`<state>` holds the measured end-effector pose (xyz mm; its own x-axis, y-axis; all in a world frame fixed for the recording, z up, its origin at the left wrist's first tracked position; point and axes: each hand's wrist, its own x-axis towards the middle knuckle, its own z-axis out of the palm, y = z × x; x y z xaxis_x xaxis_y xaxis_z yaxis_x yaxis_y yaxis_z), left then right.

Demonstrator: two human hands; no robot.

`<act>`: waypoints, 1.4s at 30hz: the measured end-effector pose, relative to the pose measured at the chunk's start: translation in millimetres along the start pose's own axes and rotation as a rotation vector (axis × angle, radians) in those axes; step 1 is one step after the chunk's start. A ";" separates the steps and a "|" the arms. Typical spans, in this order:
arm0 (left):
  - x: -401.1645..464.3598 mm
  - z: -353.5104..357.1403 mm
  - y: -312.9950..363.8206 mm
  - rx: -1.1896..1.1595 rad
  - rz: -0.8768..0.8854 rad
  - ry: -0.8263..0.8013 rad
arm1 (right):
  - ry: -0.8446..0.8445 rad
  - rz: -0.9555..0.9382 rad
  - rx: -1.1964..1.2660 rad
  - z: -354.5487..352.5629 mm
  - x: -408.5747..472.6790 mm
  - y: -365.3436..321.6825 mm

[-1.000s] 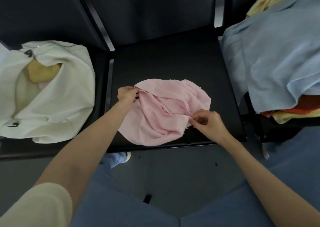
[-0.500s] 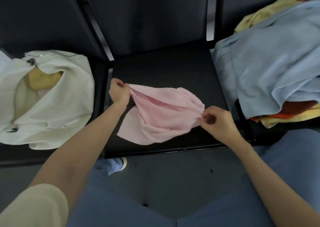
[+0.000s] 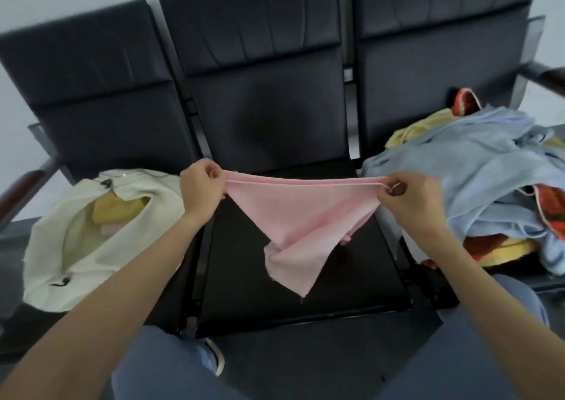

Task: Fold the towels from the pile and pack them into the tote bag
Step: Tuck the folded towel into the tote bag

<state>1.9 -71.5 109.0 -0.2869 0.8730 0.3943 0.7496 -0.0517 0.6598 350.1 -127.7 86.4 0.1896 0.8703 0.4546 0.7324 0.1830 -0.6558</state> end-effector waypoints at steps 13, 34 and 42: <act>13.4 -71.2 82.4 -0.507 0.007 0.336 | 0.114 0.013 0.306 -52.0 30.9 -48.5; 70.2 -51.0 47.1 -0.360 -0.241 0.202 | 0.045 0.016 0.206 -13.6 110.7 -66.4; -20.1 -14.6 -43.2 -0.267 -0.417 0.056 | -0.118 0.094 0.216 37.6 11.0 -4.1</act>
<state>-33.4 -93.9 81.9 -0.5671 0.8187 0.0908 0.3870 0.1675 0.9067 324.6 -101.6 71.5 0.1634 0.9330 0.3207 0.5565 0.1813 -0.8108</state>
